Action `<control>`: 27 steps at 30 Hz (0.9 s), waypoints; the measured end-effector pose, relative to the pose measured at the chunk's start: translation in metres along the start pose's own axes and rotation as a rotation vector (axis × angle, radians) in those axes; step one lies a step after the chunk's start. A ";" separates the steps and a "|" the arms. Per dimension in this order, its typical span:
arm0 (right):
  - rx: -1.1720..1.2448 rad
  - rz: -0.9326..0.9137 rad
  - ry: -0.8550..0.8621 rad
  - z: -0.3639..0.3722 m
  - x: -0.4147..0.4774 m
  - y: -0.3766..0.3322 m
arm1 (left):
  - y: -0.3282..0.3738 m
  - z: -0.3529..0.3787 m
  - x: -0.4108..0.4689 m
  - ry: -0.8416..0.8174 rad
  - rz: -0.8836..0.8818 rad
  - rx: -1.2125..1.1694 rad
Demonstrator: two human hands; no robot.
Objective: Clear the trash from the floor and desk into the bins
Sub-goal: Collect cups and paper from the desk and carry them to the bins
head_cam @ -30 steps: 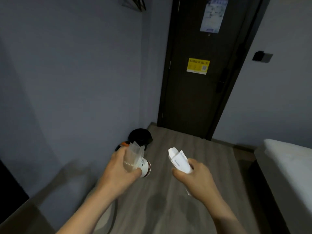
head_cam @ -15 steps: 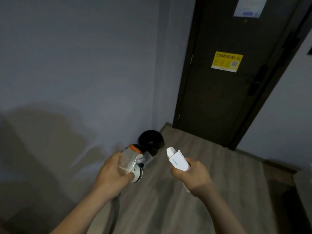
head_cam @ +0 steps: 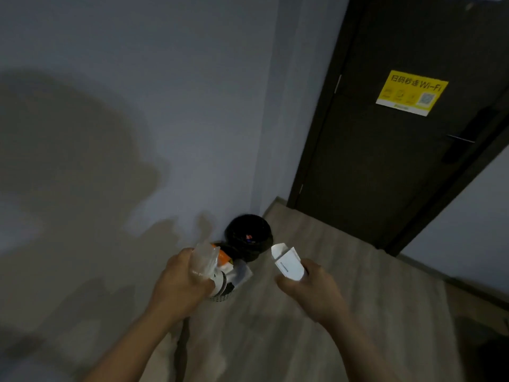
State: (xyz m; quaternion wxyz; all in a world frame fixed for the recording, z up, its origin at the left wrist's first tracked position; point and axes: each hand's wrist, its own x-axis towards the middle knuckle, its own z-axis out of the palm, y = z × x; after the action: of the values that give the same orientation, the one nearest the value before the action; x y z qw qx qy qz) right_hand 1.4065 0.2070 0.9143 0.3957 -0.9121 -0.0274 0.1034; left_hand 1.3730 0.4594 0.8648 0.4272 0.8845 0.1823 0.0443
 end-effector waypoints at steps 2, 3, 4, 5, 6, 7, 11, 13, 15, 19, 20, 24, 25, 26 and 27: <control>0.008 0.032 -0.036 0.011 0.033 -0.008 | -0.008 -0.005 0.034 -0.039 -0.022 0.045; 0.008 0.043 -0.046 0.016 0.046 -0.010 | -0.011 -0.006 0.047 -0.060 -0.027 0.065; -0.002 0.049 -0.049 0.022 0.060 -0.012 | -0.015 -0.007 0.062 -0.077 -0.033 0.075; -0.017 0.054 -0.047 0.028 0.075 -0.013 | -0.019 -0.007 0.076 -0.092 -0.036 0.075; -0.035 0.060 -0.048 0.033 0.088 -0.013 | -0.021 -0.006 0.089 -0.110 -0.048 0.074; -0.053 0.064 -0.059 0.039 0.101 -0.013 | -0.022 -0.005 0.100 -0.128 -0.052 0.071; -0.066 0.078 -0.106 0.056 0.148 -0.012 | -0.027 0.007 0.143 -0.152 -0.104 0.064; -0.065 0.090 -0.151 0.061 0.176 -0.010 | -0.027 0.014 0.166 -0.144 -0.131 0.080; -0.079 0.080 -0.204 0.067 0.206 -0.002 | -0.027 0.022 0.190 -0.125 -0.172 0.104; -0.164 0.044 -0.301 0.077 0.272 0.010 | -0.034 0.045 0.235 -0.063 -0.167 0.148; -0.209 0.020 -0.334 0.078 0.290 0.013 | -0.037 0.052 0.247 -0.060 -0.169 0.157; -0.218 0.046 -0.428 0.083 0.361 0.033 | -0.040 0.075 0.290 -0.096 -0.231 0.228; -0.217 0.059 -0.449 0.087 0.377 0.041 | -0.040 0.083 0.300 -0.195 -0.253 0.167; -0.221 0.064 -0.468 0.093 0.393 0.049 | -0.048 0.093 0.311 -0.200 -0.206 0.213; -0.231 0.077 -0.491 0.101 0.408 0.059 | -0.054 0.100 0.320 -0.236 -0.248 0.208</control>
State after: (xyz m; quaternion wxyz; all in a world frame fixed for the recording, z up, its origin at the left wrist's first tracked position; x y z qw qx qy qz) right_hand 1.7821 0.2931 0.7362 0.2662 -0.8993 -0.0994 0.3324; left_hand 1.6783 0.5309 0.7353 0.3543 0.8935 0.2424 -0.1316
